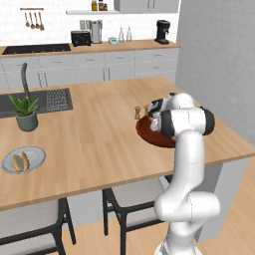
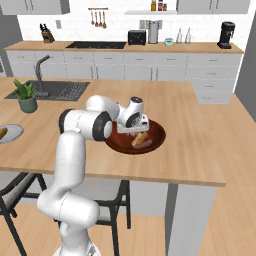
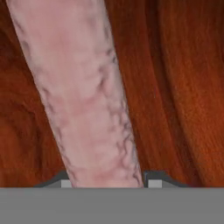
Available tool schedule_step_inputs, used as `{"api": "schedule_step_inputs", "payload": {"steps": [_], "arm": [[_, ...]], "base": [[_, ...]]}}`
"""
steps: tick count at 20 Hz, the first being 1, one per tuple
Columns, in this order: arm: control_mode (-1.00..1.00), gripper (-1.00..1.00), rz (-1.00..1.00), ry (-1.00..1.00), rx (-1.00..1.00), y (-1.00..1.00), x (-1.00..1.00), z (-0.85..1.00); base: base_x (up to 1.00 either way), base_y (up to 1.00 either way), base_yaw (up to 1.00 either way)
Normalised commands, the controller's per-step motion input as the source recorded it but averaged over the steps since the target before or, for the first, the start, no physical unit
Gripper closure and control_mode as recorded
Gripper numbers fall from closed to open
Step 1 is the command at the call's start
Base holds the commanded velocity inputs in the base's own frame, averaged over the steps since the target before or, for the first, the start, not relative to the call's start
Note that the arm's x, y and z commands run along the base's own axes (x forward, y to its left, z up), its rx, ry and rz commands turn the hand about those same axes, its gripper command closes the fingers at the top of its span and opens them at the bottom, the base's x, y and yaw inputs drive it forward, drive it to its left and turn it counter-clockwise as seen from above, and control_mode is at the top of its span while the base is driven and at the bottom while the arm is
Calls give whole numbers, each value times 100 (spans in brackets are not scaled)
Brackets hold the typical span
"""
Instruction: Place one bun and one sausage from the bowl on each plate.
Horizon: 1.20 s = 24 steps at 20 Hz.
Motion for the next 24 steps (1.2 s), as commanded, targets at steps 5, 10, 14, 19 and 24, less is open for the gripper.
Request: {"api": "schedule_step_inputs", "payload": {"steps": [5, 10, 14, 19, 24], "arm": [[-100, 100, 22, -4, 31, 0, -99, 100], [-100, 100, 10, -11, -3, 23, -100, 100], [-100, 100, 8, 13, -36, 99, -95, 89], [-100, 100, 17, 43, -37, 88, -33, 87], [-100, 100, 13, 27, -19, 33, 8, 18]], "base": [[0, 0, 0], [0, 0, 0], [0, 0, 0], [0, 0, 0], [0, 0, 0]]}}
